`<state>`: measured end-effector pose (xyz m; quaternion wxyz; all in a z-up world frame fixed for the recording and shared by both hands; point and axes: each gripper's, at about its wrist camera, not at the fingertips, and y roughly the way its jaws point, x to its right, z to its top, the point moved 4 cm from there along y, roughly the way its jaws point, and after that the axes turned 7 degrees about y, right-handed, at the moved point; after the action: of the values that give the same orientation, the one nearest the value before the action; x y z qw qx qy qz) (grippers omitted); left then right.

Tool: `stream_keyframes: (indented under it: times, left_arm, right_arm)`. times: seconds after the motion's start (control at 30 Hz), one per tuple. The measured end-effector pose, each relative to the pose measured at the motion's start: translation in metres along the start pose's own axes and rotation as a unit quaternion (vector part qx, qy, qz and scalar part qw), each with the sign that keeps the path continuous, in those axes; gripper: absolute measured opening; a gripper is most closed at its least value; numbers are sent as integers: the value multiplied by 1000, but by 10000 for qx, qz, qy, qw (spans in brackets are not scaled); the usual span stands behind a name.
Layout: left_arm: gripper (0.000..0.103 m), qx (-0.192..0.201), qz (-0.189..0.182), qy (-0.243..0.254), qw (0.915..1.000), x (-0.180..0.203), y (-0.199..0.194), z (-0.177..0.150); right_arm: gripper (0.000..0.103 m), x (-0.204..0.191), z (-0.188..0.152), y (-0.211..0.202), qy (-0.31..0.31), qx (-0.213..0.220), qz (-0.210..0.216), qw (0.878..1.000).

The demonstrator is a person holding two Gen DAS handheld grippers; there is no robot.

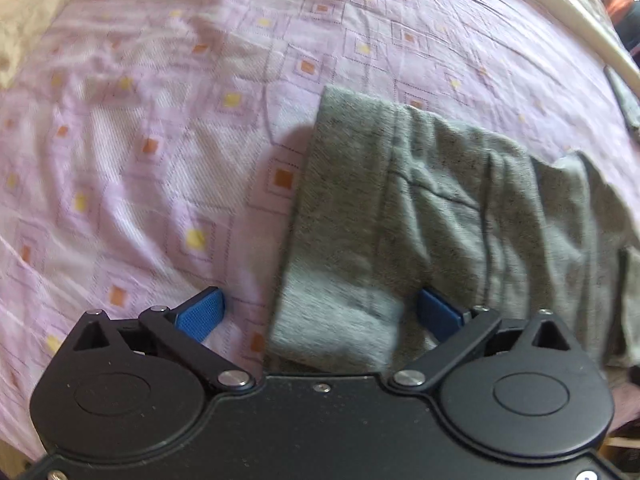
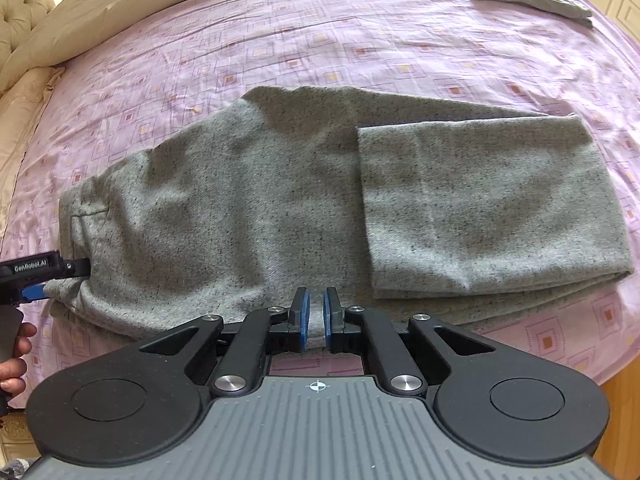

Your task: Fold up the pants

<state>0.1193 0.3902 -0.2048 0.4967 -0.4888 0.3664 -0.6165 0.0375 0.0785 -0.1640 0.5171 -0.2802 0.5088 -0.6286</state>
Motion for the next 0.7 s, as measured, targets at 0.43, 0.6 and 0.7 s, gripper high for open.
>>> stream_keyframes:
  times: [0.43,0.6,0.7]
  left_arm:
    - [55,4,-415,378,9984,25,-9,-9]
    - [36,161,-769,111,9968,21,-36,2]
    - [33,365,-636,532,9959,39,-53,6]
  right_arm:
    - [7,-2,3,1,82,-19,41,10000]
    - [7,4,4,-2,46,81,42,9999]
    - [7,9,7,0,22,84,21,10000]
